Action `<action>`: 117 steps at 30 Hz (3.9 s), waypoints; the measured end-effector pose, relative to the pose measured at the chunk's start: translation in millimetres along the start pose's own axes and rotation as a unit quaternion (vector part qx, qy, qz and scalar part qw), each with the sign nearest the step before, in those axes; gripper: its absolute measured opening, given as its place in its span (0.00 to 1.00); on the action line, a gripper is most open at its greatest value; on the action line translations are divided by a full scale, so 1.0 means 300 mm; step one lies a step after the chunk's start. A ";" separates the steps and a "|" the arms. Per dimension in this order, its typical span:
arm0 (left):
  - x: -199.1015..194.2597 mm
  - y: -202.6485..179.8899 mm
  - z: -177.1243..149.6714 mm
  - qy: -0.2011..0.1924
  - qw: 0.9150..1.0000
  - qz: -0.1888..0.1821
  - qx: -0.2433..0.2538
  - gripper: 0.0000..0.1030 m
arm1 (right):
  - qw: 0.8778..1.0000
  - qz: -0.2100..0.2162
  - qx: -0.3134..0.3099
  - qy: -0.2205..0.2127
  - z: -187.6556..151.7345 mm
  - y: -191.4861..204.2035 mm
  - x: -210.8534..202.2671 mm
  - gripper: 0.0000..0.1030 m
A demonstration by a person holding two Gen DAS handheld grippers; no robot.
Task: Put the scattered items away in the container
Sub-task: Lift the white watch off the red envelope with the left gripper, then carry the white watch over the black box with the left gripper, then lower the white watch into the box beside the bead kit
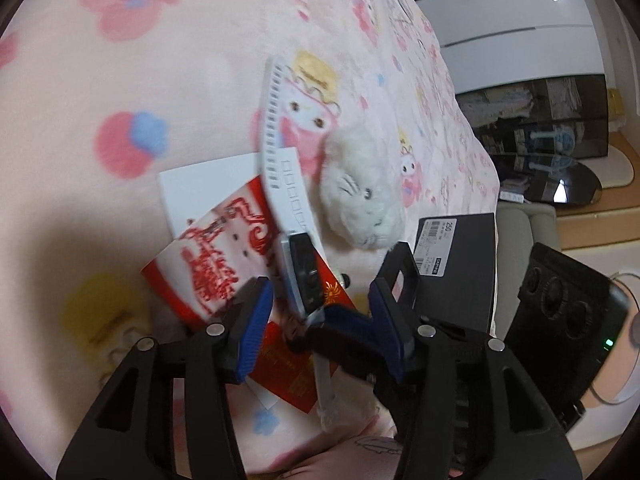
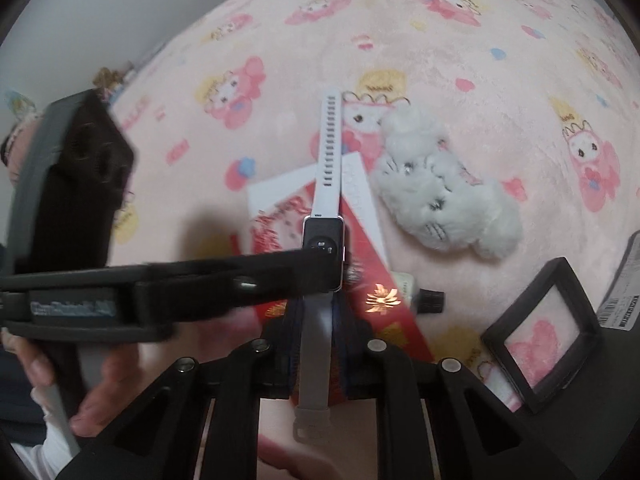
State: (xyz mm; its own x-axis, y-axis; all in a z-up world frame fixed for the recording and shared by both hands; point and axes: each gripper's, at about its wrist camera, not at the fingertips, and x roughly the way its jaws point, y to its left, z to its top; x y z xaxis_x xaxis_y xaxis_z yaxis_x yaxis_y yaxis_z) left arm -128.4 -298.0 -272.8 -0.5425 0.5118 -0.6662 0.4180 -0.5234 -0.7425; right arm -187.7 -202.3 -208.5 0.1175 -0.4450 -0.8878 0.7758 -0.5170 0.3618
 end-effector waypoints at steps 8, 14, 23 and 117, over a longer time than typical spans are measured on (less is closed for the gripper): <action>-0.055 -0.074 -0.030 -0.022 0.998 0.024 0.044 0.09 | 1.000 -0.002 0.000 -0.017 -0.034 0.032 -0.080 0.05; -0.155 -0.265 -0.070 -0.037 0.993 -0.005 0.114 0.09 | 0.997 -0.006 0.033 -0.076 -0.116 0.012 -0.262 0.06; -0.055 -0.708 -0.266 0.008 0.963 0.013 0.268 0.09 | 0.982 -0.047 0.089 -0.163 -0.331 -0.104 -0.581 0.12; 0.641 -0.936 -0.435 0.128 0.958 0.041 0.255 0.14 | 0.956 -0.015 0.260 -0.138 -0.753 -0.676 -0.599 0.20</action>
State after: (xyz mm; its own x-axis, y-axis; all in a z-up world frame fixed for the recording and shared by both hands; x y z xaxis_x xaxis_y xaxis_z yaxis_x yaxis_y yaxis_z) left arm -255.1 36.2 -201.6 -0.2995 0.5703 -0.7649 0.0071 -0.8004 -0.5995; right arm -226.1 147.8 -186.6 -0.1235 -0.5622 -0.8178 0.3555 -0.7944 0.4925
